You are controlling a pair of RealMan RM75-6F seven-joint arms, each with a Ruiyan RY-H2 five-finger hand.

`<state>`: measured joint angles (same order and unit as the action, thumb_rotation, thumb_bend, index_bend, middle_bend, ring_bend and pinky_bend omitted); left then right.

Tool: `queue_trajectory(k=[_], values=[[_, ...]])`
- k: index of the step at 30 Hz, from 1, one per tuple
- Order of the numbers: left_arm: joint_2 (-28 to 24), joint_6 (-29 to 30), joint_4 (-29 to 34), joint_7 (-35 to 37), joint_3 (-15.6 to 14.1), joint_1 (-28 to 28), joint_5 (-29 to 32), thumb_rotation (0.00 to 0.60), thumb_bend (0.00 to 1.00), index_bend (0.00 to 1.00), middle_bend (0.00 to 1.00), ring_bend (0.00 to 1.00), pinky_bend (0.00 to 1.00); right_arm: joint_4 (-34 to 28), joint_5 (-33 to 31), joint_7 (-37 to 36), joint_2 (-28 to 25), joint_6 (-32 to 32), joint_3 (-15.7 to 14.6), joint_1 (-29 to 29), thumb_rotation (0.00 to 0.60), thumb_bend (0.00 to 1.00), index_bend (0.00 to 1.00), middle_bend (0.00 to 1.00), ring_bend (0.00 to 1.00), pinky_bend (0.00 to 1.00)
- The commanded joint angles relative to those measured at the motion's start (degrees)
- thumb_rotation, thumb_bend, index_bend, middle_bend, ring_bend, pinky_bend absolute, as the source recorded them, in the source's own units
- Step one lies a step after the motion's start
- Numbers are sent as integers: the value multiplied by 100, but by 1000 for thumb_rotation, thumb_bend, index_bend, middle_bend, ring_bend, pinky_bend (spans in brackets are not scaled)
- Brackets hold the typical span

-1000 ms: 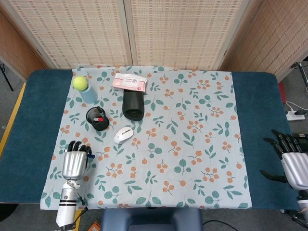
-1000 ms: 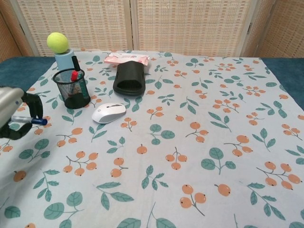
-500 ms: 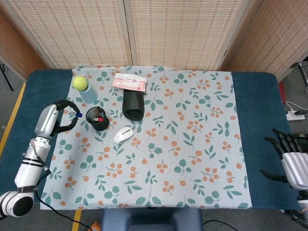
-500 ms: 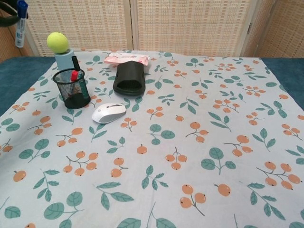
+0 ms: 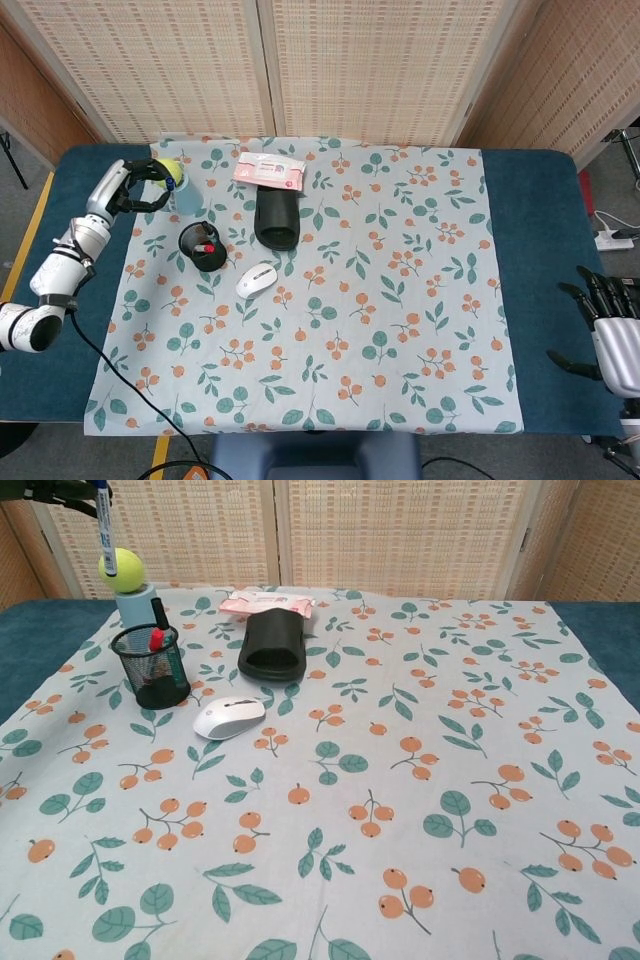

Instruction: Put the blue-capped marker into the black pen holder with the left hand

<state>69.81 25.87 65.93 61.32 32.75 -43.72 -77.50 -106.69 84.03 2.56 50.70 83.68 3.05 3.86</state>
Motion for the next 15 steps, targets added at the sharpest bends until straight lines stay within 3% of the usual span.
queue_trajectory(k=[1,7,15], values=[[354,22,-539,787,-422,-340,-602,600,382,585,633,283,229,-3,-59,46,8,-12,17,-3,600,0,193,0,44,0],[564,490,-964,1669,-1085,-406,-1065,600,384,584,631,279,224,14,-196,139,52,-116,55,43,600,0,192,0,44,0],[624,875,-1146,2308,-1636,-501,-1219,600,384,584,630,277,219,30,-283,193,73,-171,85,69,600,0,192,0,44,0]])
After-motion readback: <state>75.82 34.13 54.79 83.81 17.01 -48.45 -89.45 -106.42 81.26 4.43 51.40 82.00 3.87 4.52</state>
